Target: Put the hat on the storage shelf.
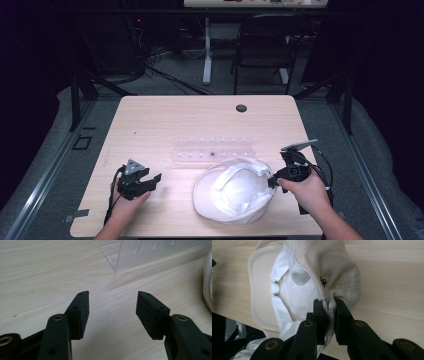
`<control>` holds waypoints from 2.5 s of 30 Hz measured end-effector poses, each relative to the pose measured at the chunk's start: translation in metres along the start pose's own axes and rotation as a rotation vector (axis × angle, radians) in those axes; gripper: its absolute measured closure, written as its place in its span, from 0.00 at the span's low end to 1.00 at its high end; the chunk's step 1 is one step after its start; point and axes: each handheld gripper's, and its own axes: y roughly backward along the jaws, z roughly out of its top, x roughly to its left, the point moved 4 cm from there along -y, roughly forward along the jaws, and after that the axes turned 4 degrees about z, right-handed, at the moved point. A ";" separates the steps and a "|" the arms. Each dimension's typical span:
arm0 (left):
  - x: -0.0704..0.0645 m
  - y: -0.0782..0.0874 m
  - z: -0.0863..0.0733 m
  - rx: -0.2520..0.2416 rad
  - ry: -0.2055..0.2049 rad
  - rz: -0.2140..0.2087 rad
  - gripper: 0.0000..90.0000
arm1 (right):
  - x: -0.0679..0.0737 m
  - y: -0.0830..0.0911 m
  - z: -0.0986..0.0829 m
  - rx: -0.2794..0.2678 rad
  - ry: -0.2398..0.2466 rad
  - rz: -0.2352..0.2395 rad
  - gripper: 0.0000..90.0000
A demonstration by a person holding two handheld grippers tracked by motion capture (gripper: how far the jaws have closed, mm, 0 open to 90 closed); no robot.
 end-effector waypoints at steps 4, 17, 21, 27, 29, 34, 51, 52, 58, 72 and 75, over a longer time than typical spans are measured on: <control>0.000 0.000 0.000 0.003 -0.002 0.000 0.49 | 0.006 0.001 0.002 -0.012 -0.013 0.000 0.91; 0.000 0.000 0.000 0.001 -0.002 0.000 0.49 | 0.025 0.013 0.008 0.030 0.028 -0.024 0.91; 0.000 0.000 0.000 0.001 -0.006 0.001 0.49 | 0.036 0.017 0.009 0.027 0.029 -0.003 0.91; 0.000 0.000 0.000 -0.002 -0.005 -0.001 0.49 | 0.046 0.021 0.011 0.041 0.038 0.040 0.91; 0.000 0.000 0.000 0.000 -0.006 -0.001 0.49 | 0.048 0.022 0.012 0.040 0.033 0.064 0.91; 0.000 0.000 0.000 -0.001 -0.005 -0.002 0.49 | 0.057 0.026 0.014 0.039 0.007 0.167 0.91; -0.001 0.000 0.000 0.002 -0.003 -0.011 0.49 | 0.081 0.030 0.022 0.026 -0.009 0.372 0.91; -0.001 0.000 0.000 0.001 -0.001 -0.012 0.49 | 0.085 0.031 0.023 0.035 0.010 0.379 0.91; -0.001 0.001 0.001 -0.012 0.013 -0.019 0.49 | 0.096 0.037 0.027 0.016 0.028 0.410 0.91; -0.001 0.001 0.001 -0.007 0.013 -0.022 0.52 | 0.107 0.044 0.032 0.000 0.054 0.432 0.91; 0.000 0.001 0.001 -0.007 0.010 -0.022 0.52 | 0.108 0.044 0.032 -0.005 0.057 0.438 0.91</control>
